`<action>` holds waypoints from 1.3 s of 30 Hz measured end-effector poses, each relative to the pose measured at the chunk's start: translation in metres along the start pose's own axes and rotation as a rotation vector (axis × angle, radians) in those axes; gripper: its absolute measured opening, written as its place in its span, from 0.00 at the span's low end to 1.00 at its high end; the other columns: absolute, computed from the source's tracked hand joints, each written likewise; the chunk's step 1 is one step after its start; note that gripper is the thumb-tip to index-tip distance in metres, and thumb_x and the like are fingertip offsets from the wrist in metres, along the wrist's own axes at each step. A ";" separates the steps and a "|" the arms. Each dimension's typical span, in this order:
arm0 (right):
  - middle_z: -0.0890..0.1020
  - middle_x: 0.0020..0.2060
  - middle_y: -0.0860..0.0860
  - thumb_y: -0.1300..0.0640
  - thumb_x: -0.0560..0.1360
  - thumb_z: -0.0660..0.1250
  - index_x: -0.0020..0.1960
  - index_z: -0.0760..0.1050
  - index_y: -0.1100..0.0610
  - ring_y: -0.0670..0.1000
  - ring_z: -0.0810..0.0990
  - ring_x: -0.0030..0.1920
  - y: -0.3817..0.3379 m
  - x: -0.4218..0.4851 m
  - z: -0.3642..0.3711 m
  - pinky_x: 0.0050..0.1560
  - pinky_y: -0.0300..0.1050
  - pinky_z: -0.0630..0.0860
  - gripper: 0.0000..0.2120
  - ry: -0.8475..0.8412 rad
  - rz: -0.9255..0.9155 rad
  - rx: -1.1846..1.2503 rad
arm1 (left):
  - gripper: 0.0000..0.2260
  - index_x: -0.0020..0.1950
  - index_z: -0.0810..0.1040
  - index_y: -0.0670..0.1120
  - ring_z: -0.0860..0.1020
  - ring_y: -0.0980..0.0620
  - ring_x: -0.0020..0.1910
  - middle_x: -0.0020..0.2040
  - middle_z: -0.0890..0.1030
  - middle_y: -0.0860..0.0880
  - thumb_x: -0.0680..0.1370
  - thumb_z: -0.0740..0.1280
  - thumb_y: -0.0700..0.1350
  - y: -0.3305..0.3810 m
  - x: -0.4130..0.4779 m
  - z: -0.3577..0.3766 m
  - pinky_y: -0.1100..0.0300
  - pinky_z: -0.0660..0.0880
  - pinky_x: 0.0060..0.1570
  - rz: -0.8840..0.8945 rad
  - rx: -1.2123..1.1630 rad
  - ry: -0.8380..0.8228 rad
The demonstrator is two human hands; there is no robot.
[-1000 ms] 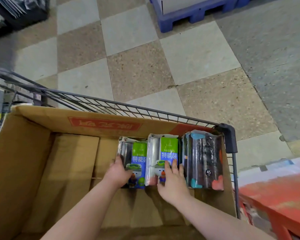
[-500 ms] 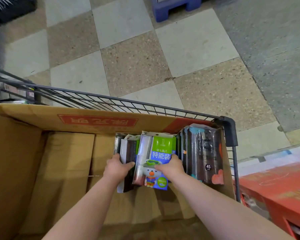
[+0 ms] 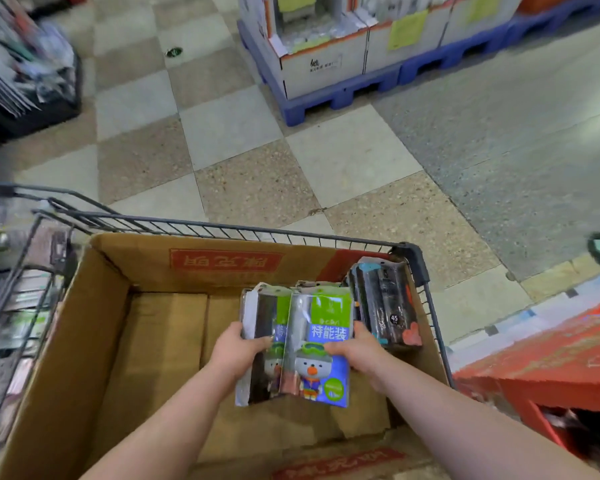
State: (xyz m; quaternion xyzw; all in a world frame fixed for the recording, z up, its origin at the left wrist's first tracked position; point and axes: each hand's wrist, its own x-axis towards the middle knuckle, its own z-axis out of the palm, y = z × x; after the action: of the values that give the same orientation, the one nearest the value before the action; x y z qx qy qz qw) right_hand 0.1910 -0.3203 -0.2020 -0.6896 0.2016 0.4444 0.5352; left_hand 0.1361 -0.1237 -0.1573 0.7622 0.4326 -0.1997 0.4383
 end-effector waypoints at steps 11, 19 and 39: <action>0.85 0.47 0.56 0.56 0.74 0.71 0.58 0.75 0.59 0.51 0.85 0.39 0.018 -0.170 -0.043 0.32 0.40 0.79 0.15 0.257 -0.322 0.353 | 0.06 0.52 0.77 0.43 0.80 0.48 0.40 0.47 0.83 0.43 0.76 0.70 0.38 0.035 -0.113 -0.017 0.59 0.75 0.34 0.390 -0.148 -0.300; 0.85 0.47 0.59 0.63 0.73 0.70 0.63 0.72 0.62 0.58 0.85 0.44 0.070 -0.286 -0.101 0.45 0.53 0.82 0.19 0.657 -0.481 0.525 | 0.08 0.53 0.79 0.46 0.81 0.42 0.51 0.50 0.84 0.43 0.75 0.71 0.41 0.061 -0.198 0.041 0.47 0.77 0.55 0.579 -0.080 -0.604; 0.83 0.44 0.58 0.64 0.72 0.72 0.52 0.76 0.63 0.48 0.83 0.32 0.187 -0.558 -0.316 0.33 0.40 0.80 0.10 1.138 -0.666 0.495 | 0.05 0.51 0.80 0.42 0.80 0.50 0.32 0.37 0.83 0.46 0.77 0.67 0.38 0.147 -0.483 0.260 0.63 0.74 0.29 0.914 -0.080 -1.011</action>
State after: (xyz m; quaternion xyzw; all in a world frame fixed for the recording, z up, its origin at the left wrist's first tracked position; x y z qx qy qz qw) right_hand -0.1166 -0.7855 0.1657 -0.6978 0.3235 -0.2317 0.5956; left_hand 0.0148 -0.6116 0.1063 0.6645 -0.1838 -0.3100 0.6547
